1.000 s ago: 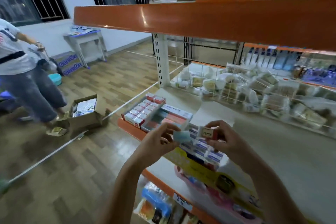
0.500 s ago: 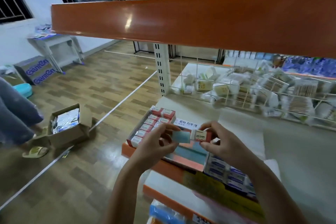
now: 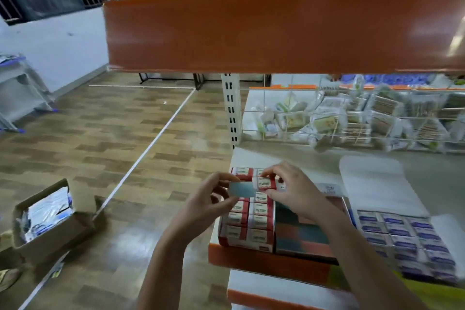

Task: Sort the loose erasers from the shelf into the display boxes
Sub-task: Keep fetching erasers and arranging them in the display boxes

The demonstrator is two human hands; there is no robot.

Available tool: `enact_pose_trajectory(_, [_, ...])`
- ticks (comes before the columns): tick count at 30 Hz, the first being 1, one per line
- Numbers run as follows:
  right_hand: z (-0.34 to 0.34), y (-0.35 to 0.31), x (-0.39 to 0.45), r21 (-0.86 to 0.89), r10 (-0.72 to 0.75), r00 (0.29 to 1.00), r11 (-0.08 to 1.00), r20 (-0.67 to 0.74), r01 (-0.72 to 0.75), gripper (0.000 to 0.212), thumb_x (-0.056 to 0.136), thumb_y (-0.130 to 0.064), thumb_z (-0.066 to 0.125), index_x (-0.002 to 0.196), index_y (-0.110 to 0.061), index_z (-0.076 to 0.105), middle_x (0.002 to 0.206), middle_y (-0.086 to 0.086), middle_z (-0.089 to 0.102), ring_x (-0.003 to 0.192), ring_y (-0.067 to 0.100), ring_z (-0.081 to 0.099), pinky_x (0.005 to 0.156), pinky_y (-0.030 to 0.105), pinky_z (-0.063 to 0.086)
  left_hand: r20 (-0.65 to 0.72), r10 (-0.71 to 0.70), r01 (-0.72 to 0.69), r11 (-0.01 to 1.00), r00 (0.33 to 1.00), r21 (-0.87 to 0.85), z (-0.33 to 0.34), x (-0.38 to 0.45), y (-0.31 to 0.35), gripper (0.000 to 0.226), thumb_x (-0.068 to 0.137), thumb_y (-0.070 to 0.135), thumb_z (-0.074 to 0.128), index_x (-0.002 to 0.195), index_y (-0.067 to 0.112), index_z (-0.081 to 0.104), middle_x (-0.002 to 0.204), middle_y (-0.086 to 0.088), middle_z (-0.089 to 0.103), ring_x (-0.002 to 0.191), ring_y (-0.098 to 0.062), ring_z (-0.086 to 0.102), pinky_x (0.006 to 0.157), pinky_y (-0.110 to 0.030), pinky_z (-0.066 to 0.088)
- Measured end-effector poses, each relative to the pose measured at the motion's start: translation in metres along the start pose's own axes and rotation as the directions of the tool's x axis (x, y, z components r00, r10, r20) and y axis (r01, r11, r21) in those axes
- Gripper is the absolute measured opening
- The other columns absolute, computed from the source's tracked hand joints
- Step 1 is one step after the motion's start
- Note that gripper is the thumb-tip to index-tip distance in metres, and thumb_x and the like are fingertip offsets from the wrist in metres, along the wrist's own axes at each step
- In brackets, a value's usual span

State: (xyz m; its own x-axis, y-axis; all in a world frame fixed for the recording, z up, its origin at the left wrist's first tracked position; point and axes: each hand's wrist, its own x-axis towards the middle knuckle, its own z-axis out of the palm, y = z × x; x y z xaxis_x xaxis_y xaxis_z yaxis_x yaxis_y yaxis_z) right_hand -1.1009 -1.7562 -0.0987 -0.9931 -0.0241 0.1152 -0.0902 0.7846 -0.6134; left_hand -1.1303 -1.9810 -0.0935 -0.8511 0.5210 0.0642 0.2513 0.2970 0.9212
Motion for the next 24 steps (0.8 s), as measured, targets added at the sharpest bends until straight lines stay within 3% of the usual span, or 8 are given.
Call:
enact_pose_trajectory(5, [0.017,-0.001,0.003,-0.136,0.012,0.994,0.99,-0.106,-0.026,0.028,0.084,-0.023,0.061,0.112,-0.028,0.056,0.108,-0.013,0.053,0.099,0.005,0.037,0.078,0.02,0.029,0.067,0.004,-0.001,0.999,0.998,-0.041,-0.008,0.01,-0.01,0.028,0.084,0.016,0.066,0.106,0.031,0.059,0.101,0.004,0.064,0.086,-0.011,0.063,0.07,-0.024,0.054])
enact_pose_trajectory(10, [0.024,0.001,-0.002,-0.207,0.036,0.982,0.975,-0.188,-0.076,0.024,0.084,-0.029,0.062,0.108,-0.029,0.058,0.109,-0.015,0.049,0.104,0.004,0.034,0.088,0.019,0.03,0.109,0.022,-0.013,0.996,0.994,-0.086,-0.009,0.015,-0.012,0.029,0.083,0.016,0.067,0.101,0.037,0.059,0.098,0.017,0.064,0.086,-0.007,0.061,0.071,-0.024,0.053])
enact_pose_trajectory(15, [0.026,-0.001,-0.004,-0.198,0.066,0.98,0.975,-0.188,-0.104,0.028,0.084,-0.036,0.062,0.111,-0.031,0.058,0.108,-0.016,0.043,0.104,0.0,0.031,0.089,0.018,0.028,0.108,0.011,0.008,0.985,0.994,-0.172,-0.009,0.015,-0.009,0.029,0.083,0.013,0.066,0.102,0.035,0.063,0.1,0.005,0.066,0.091,-0.015,0.063,0.073,-0.027,0.055])
enact_pose_trajectory(20, [0.007,0.002,-0.017,-0.129,0.11,0.973,0.982,-0.202,-0.138,0.027,0.087,-0.038,0.058,0.113,-0.031,0.058,0.105,-0.018,0.042,0.108,-0.001,0.032,0.089,0.017,0.025,0.177,-0.002,0.06,0.945,0.984,-0.323,-0.003,0.017,0.003,0.039,0.075,0.029,0.065,0.111,0.043,0.065,0.102,0.006,0.066,0.096,-0.016,0.062,0.078,-0.027,0.054])
enact_pose_trajectory(24, [-0.017,0.009,-0.036,-0.109,0.137,0.964,0.98,-0.228,-0.165,0.024,0.089,-0.033,0.057,0.113,-0.03,0.059,0.11,-0.015,0.051,0.108,0.0,0.038,0.089,0.016,0.027,0.209,-0.013,0.094,0.919,0.978,-0.382,0.014,0.023,0.014,0.04,0.076,0.023,0.065,0.115,0.029,0.063,0.1,0.003,0.067,0.094,-0.015,0.065,0.075,-0.022,0.053])
